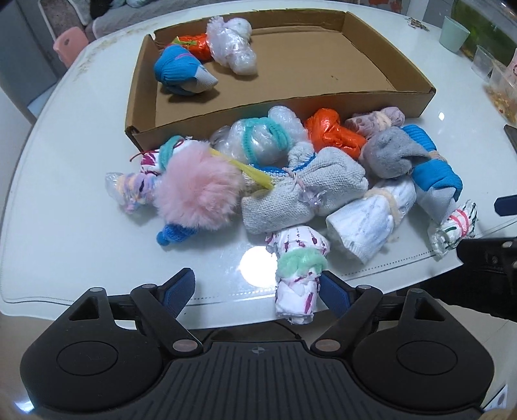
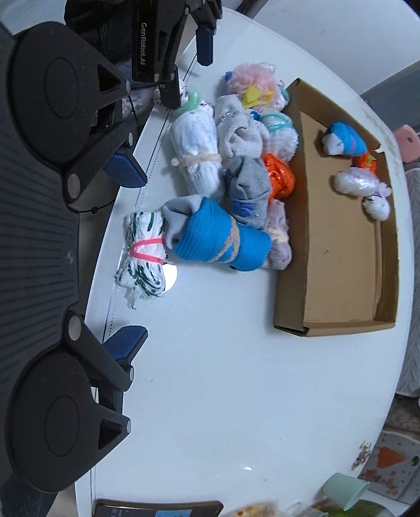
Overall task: Organize objects
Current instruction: 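Grasp white-green bundle with left tool while right tool grasps white-red striped bundle, then carry both bundles into the tray and open both tools to release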
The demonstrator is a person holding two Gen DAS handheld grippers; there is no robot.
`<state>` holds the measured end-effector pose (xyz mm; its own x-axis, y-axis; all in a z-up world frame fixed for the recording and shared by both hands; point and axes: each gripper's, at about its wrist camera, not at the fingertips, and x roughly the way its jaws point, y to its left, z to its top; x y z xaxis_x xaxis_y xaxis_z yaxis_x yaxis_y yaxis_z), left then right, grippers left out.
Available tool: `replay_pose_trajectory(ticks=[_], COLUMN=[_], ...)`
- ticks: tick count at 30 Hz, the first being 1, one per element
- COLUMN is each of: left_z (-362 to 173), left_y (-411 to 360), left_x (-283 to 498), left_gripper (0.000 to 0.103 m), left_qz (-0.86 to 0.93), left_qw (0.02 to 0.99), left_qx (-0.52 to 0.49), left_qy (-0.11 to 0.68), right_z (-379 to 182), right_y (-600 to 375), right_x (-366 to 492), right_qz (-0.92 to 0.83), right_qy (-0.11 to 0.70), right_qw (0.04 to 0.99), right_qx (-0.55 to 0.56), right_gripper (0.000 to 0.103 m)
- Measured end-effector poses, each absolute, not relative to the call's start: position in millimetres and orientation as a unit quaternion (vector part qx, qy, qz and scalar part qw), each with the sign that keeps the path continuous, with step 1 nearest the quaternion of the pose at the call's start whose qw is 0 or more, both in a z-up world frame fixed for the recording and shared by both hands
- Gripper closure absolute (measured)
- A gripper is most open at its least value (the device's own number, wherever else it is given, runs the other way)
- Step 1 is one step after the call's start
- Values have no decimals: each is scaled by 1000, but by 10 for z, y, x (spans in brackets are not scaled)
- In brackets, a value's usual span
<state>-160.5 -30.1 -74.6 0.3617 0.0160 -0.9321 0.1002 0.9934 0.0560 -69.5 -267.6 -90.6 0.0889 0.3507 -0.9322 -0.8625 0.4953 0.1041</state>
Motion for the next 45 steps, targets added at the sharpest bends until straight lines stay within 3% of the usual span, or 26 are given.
replay_pose_trajectory(ticks=[6,13,18,20,37,45], left_z=[-777,-812,-777,-760,-486,-92], left_y=[-336,-372,-444,-453,-355,-226], left_x=[-1595,-1581,-1613,-1620,-1661,-1553], left_gripper=[19,32,61,65,67,67], left_qz=[-34,-46,-64,-70,-81,-84], left_qw=[826,828,827,825,813,822], left_qx=[52,50,52,48,19,-4], left_qy=[561,556,556,558,576,563], right_z=[-1001,-1047,-1018,-997,-665,-456], right_y=[-2622,-2671,-2756,-2795,-3256,-2843], right_x=[-737,-717,-708,-710,-702,-407], right_qz=[429,419,419,420,411,429], right_qy=[520,532,533,533,528,498], right_qw=[692,690,692,692,712,728], right_qx=[-256,-256,-249,-246,-215,-194], right_gripper=[18,48,52,52,52,52])
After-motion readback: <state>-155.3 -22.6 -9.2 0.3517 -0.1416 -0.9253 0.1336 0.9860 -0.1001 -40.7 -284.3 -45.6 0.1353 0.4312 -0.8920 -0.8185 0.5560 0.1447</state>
